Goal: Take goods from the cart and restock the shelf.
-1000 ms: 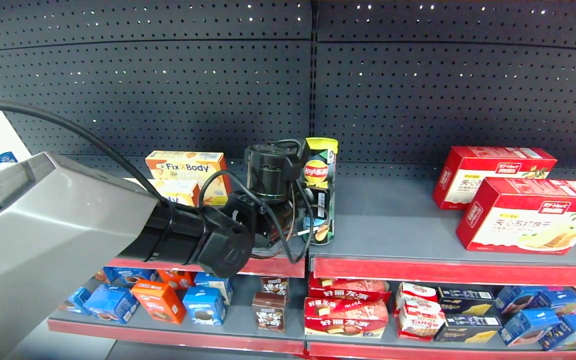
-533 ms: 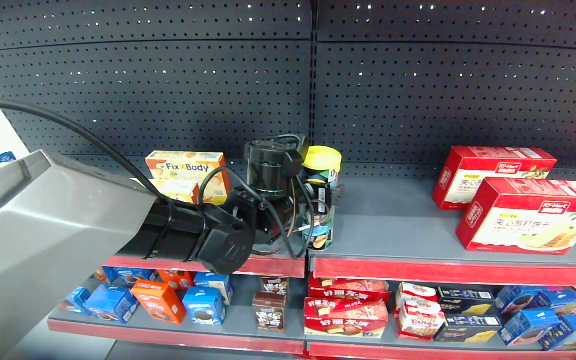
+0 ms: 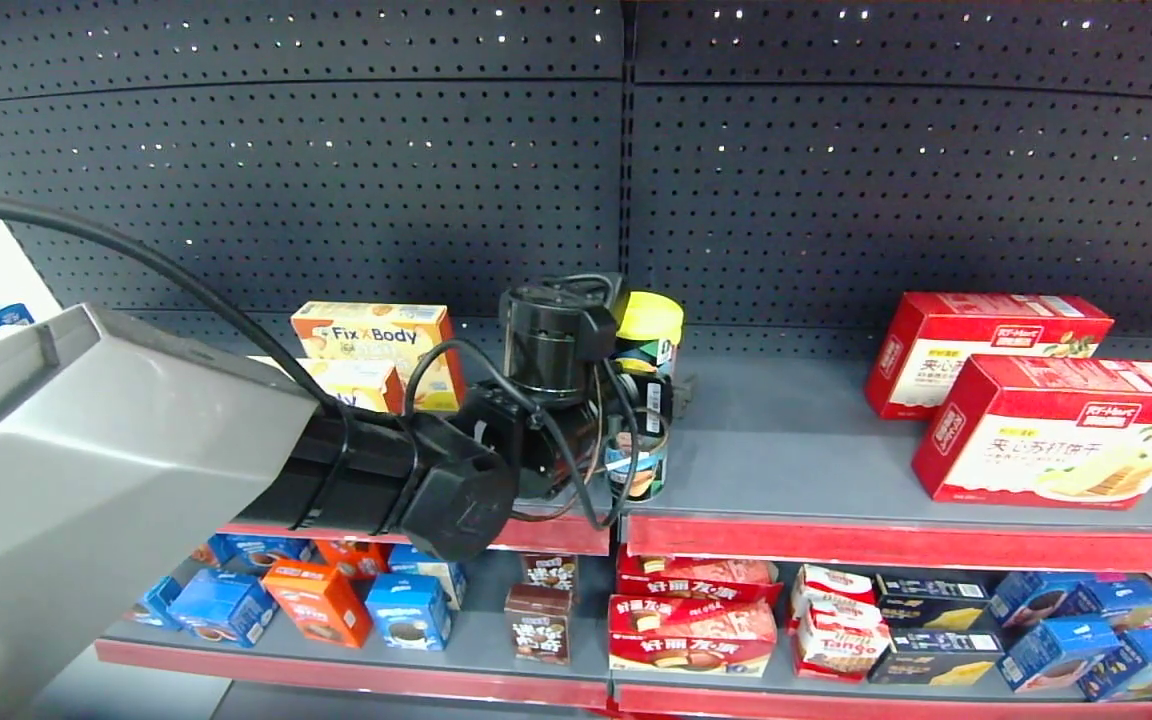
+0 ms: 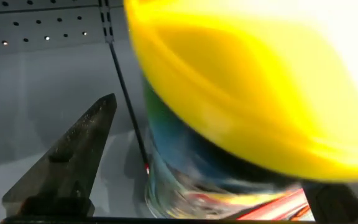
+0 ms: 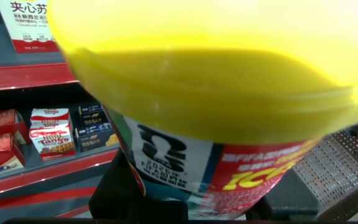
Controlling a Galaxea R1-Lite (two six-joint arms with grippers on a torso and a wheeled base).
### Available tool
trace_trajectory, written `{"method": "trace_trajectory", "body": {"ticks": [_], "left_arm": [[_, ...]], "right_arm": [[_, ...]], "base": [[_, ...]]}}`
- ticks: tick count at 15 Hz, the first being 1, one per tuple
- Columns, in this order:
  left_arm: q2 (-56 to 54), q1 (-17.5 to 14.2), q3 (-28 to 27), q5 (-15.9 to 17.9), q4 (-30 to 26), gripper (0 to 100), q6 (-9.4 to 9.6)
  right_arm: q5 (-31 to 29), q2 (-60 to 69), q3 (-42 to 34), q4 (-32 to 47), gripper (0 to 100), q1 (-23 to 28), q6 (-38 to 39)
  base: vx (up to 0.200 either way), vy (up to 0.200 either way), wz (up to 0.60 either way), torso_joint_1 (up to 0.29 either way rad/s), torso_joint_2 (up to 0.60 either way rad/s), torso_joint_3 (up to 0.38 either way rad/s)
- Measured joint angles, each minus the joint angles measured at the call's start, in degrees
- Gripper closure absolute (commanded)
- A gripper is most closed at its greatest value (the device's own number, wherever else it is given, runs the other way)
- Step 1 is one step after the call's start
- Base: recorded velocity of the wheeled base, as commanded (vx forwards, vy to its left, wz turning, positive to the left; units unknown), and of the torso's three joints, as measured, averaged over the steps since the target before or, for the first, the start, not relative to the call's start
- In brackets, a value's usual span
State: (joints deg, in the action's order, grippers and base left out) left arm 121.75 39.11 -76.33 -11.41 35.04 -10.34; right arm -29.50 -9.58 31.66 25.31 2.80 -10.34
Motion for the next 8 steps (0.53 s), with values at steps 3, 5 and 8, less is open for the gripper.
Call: {"method": "trace_trajectory", "body": {"ticks": [3,5,8], "left_arm": [[-1.33,0.22,1.02,-0.07,-0.01,0,0.16],[-2.49,0.28,1.91,-0.07,0.00,0,0.16],[-4.22,0.68,3.95,-0.07,0.02,0,0.16]], "right_arm": [[0.02,0.00,-0.05,0.00,100,-0.02,0.00],[0.05,0.00,-0.05,0.00,100,-0.02,-0.02],[0.02,0.05,-0.02,-0.02,100,0.04,-0.02]], "base": [[0.000,0.000,0.00,0.000,0.00,0.000],[0.000,0.000,0.00,0.000,0.00,0.000],[0.000,0.000,0.00,0.000,0.00,0.000]]}}
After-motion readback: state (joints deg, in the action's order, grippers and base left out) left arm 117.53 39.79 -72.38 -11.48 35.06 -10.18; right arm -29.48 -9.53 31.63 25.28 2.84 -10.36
